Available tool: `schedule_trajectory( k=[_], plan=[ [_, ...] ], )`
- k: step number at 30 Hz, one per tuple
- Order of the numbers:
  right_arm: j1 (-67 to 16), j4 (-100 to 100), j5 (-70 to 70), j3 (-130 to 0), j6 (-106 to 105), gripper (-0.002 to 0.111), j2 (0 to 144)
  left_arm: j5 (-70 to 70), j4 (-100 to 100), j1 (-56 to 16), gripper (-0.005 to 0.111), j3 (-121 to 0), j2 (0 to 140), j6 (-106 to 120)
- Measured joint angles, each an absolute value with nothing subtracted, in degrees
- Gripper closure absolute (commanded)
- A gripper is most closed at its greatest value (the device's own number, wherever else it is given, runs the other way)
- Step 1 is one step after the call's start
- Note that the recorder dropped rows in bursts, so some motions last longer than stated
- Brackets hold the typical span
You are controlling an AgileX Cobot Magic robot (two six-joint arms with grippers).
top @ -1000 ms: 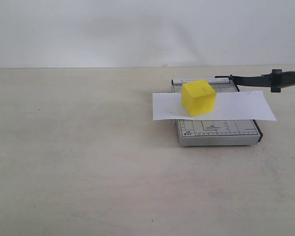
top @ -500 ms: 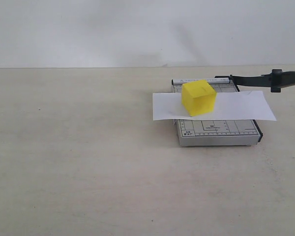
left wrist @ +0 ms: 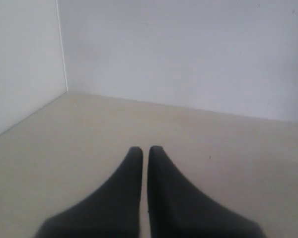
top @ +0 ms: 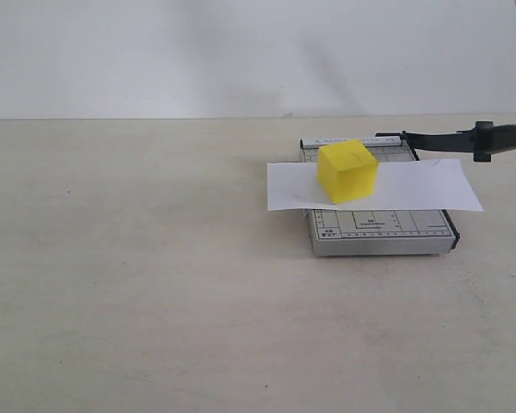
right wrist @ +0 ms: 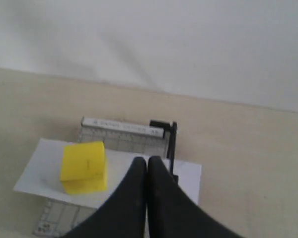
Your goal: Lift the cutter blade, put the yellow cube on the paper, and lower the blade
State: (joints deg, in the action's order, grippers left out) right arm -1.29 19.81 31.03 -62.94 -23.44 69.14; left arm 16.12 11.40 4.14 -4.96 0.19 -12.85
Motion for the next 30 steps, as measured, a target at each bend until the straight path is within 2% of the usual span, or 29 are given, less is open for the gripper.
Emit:
schedule_trajectory(
  k=[3,7,10,12,30],
  plan=[
    [-1.3,10.4,40.3,-68.8,-16.0,0.1,75.6,16.9,11.6,4.1,0.102,-2.6,0.2,-12.9],
    [-1.3,5.8,50.7,-74.4,-12.5,0.076,81.2,16.3,11.4,4.1,0.102,-0.9,0.2,-12.9],
    [-1.3,5.3,52.5,-76.3,-10.8,0.062,83.4,15.8,11.1,4.1,0.102,-0.9,0.2,-13.2],
    [-1.3,5.1,52.7,-76.8,-10.1,0.057,84.3,15.3,10.3,4.1,0.102,-0.9,0.2,-13.8],
    [-1.3,5.4,58.9,-76.9,-6.6,0.057,88.8,14.9,9.5,4.1,0.102,-0.9,0.2,-14.3]
  ],
)
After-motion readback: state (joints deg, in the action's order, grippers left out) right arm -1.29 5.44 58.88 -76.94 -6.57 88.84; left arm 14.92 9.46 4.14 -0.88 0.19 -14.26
